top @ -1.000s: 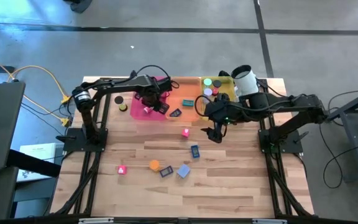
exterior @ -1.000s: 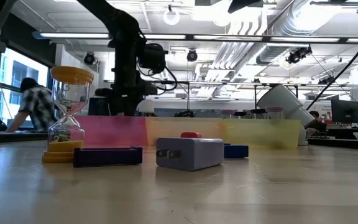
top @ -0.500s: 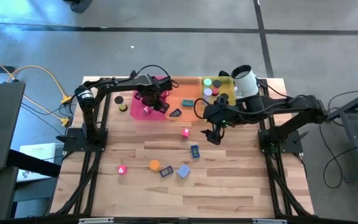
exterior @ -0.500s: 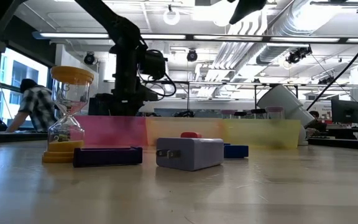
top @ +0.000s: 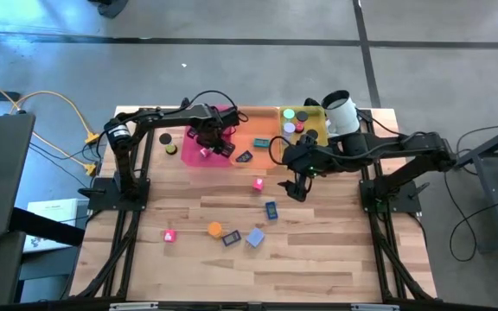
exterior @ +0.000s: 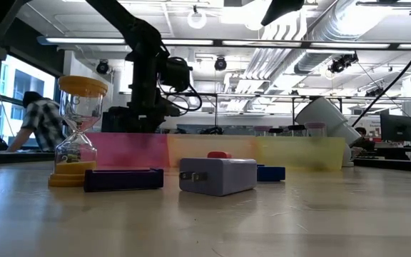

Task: Pick & Place Office items
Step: Put the green charger adapter into the pink bin, then put the right pink charger adapter into the pink bin

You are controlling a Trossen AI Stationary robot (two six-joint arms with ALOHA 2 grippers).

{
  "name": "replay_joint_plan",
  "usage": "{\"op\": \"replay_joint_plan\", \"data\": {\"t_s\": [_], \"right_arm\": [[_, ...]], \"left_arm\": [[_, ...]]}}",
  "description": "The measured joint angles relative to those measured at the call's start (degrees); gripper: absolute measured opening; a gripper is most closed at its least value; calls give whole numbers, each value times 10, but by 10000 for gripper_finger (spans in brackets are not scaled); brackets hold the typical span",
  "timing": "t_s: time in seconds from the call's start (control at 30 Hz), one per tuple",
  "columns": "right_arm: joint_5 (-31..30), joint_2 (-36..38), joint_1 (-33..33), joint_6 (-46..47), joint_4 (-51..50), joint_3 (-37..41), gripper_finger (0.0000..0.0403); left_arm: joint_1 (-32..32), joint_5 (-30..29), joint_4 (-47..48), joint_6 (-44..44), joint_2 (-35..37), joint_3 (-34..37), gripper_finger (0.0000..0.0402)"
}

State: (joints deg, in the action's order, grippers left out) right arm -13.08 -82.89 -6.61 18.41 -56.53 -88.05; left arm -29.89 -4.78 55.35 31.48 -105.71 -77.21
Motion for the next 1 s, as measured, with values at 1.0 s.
{"op": "replay_joint_plan", "data": {"t_s": [1.0], "right_arm": [[0, 0, 0, 15, 37, -1, 387]], "left_arm": [[26, 67, 166, -153, 145, 1, 172]]}}
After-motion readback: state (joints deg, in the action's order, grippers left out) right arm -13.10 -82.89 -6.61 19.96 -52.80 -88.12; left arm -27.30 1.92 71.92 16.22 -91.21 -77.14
